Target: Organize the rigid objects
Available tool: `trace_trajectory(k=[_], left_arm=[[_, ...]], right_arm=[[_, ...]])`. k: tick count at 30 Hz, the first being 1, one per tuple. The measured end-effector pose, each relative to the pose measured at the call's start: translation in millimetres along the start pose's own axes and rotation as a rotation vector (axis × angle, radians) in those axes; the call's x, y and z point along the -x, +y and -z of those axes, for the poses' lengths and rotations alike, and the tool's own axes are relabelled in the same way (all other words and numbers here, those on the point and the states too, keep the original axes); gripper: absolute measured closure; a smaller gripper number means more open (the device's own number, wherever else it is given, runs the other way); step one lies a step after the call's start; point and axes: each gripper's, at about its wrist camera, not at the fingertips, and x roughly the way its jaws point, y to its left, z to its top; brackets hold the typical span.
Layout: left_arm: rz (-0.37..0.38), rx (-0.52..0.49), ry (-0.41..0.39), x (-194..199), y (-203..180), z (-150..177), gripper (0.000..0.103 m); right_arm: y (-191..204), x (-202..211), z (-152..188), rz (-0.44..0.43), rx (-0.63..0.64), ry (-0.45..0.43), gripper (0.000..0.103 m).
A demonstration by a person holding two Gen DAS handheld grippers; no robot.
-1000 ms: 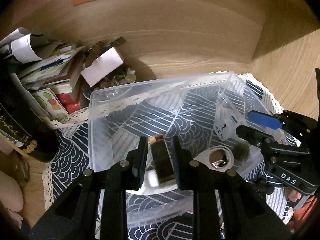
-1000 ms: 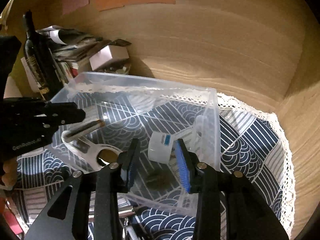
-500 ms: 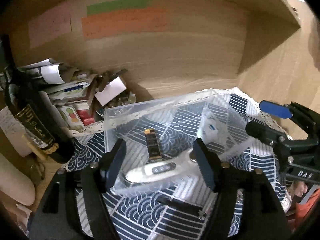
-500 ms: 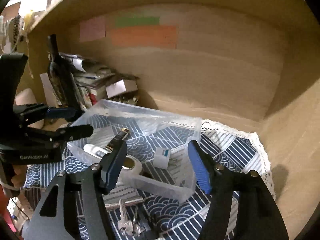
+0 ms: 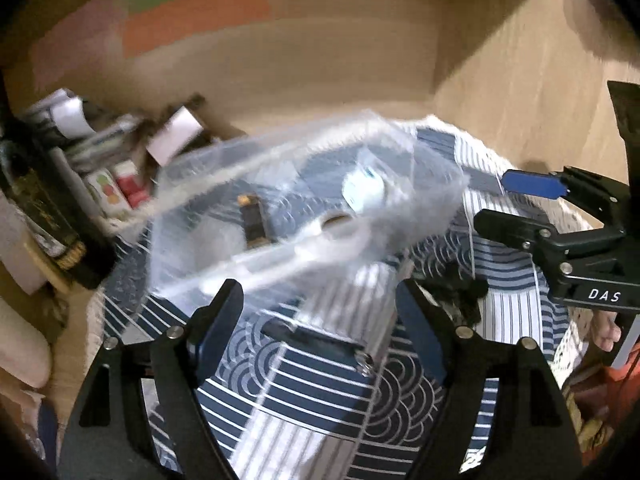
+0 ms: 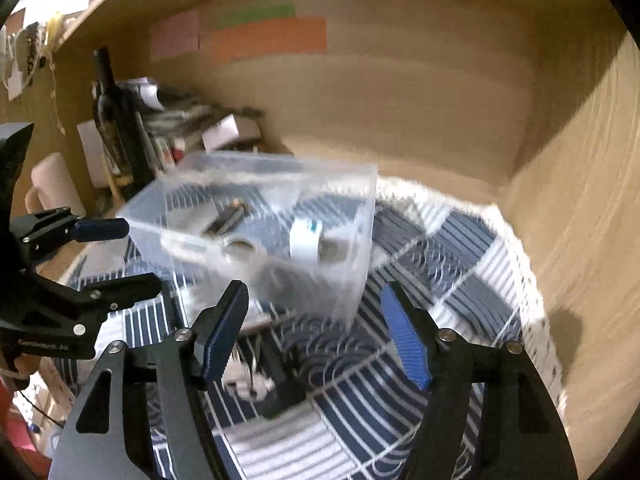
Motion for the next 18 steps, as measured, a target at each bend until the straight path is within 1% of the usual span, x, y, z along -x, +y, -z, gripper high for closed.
trace_trajectory(k=[3,5,7,9,11,13,15,17,18], left_arm=[[0.033,-0.005,0.064,-19.4,-6.7,8.1,0.024],[0.059,-0.007,0.096,-29.0,-9.6,10.8,0.027],[0.079,-0.016,0.121,-36.8,-13.4,13.2,0.034],[0.091,-0.026,0.132,-41.7,-16.8,14.6,0.037],[0.101,-0.037,0.144,-46.6,-21.1,15.5,0.040],[0.105,-0.047,0.154,-51.0,-25.2,16.0,0.044],[0.109,-0.053,0.166,-54.8,-29.5,16.2,0.047],[0.116,-0.059,0.176,-59.2,-32.9,15.1,0.052],[0.115,-0.064,0.179,-60.9,-34.6,15.0,0.058]], right_arm=[[-0.9,-11.5,10.5,-0.020,-0.009,0.053,0.037],[0.4,-19.1,16.0,-0.040,-0.005,0.088,0.037],[3.1,-24.7,19.1,-0.056,0.003,0.108,0.038],[5.5,-28.8,20.4,-0.069,0.014,0.124,0.042],[8.1,-34.7,20.7,-0.083,0.024,0.145,0.049],[9.2,-40.9,20.5,-0.089,0.030,0.164,0.052],[9.1,-45.1,21.0,-0.095,0.031,0.178,0.056],[8.6,-49.0,21.9,-0.106,0.033,0.194,0.062],[8.2,-50.7,22.3,-0.109,0.033,0.201,0.064]])
